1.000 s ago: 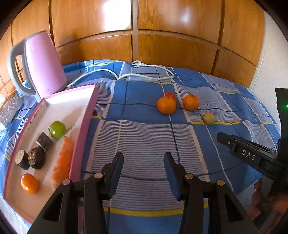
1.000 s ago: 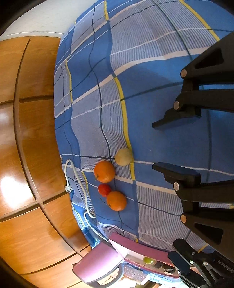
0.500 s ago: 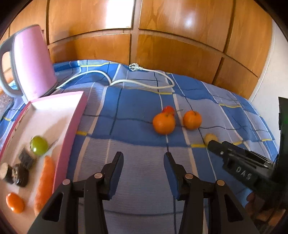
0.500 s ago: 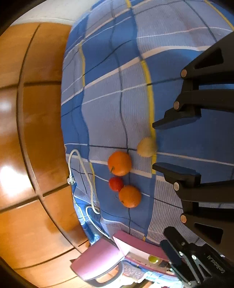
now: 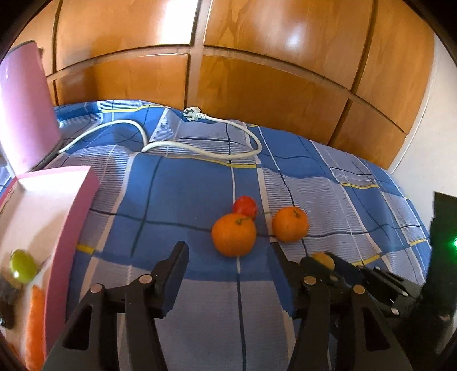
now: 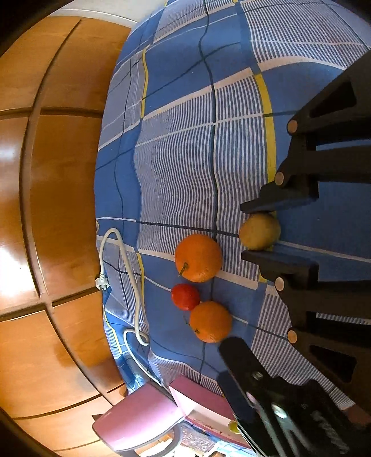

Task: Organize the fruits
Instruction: 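Grasp the orange with left gripper while right grasps the small yellow fruit, then lift the orange and yellow fruit and carry them toward the tray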

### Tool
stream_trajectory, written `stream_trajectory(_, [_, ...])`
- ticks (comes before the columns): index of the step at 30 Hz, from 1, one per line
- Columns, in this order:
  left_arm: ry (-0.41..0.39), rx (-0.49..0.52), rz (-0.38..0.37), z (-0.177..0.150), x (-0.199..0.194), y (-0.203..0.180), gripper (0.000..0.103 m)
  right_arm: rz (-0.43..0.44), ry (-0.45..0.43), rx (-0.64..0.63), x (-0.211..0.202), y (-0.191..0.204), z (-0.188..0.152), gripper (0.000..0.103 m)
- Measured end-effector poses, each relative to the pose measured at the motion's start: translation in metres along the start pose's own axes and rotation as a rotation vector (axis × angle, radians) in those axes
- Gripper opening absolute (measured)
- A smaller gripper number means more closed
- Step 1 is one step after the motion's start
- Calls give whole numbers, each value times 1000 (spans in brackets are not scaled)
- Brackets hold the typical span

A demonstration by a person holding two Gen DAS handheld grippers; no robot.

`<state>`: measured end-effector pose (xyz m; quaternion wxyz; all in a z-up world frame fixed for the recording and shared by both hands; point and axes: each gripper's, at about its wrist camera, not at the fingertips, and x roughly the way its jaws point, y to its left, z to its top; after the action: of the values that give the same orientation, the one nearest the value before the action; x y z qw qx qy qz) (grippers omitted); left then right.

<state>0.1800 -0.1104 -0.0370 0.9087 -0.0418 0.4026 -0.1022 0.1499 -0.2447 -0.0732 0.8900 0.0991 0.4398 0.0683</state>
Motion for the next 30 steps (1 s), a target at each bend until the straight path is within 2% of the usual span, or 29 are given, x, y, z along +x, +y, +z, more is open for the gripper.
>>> stream_trajectory(11, [41,35,-19,10,31,-6,56,28,-9,25,-1,-4,-2,27])
stream_trajectory(14, [63,21,-30,13,40,-6,51,32,-13,29,-2,-4,-2,28])
stream_trajectory(16, [74,6,-34,14,46,-3,42,31,-15,28,-2,-4,-2,28])
stream_trajectory(17, [74,-1,-35,14,47,-2,40,28,-15,27,-2,-4,-2,28])
stream_trajectory(23, [73,-5,-33,5,36,2,38,1,-19,5,-2,1,-3,27])
stream_trajectory(30, [57,16,-14,-33,-3,11,39,-1,-18,3,-2,0,-2,27])
